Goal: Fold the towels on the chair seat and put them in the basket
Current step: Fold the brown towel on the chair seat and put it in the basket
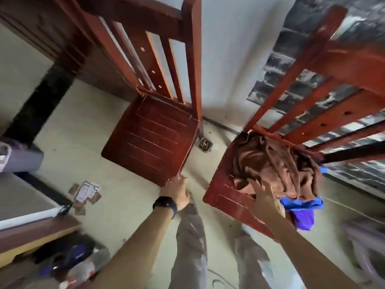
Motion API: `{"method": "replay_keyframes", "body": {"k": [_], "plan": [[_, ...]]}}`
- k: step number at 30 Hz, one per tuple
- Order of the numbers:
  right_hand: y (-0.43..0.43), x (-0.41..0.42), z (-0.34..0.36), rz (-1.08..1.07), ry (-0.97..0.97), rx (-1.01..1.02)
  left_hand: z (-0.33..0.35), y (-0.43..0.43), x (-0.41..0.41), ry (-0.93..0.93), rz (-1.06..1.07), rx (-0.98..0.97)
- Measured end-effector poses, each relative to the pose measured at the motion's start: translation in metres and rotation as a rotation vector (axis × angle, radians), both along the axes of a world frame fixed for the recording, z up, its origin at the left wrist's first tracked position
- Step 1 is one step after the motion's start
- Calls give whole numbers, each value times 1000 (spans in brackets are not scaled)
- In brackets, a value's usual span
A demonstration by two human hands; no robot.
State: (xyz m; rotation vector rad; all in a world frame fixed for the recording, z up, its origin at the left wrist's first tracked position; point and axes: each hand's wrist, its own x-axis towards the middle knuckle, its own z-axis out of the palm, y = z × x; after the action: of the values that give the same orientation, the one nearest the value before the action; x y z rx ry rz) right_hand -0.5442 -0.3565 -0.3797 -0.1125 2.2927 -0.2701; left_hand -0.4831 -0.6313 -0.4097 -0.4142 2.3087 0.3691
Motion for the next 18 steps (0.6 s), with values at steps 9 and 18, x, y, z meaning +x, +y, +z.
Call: {"method": "replay_keyframes", "body": {"k": [9,18], "plan": [[-21,4,-115,-235,33,199,-137,-74,-24,86,-191,-125],[-23,27,-82,-468,299,-6,-131,-80,-32,-110,-209,-15]]}}
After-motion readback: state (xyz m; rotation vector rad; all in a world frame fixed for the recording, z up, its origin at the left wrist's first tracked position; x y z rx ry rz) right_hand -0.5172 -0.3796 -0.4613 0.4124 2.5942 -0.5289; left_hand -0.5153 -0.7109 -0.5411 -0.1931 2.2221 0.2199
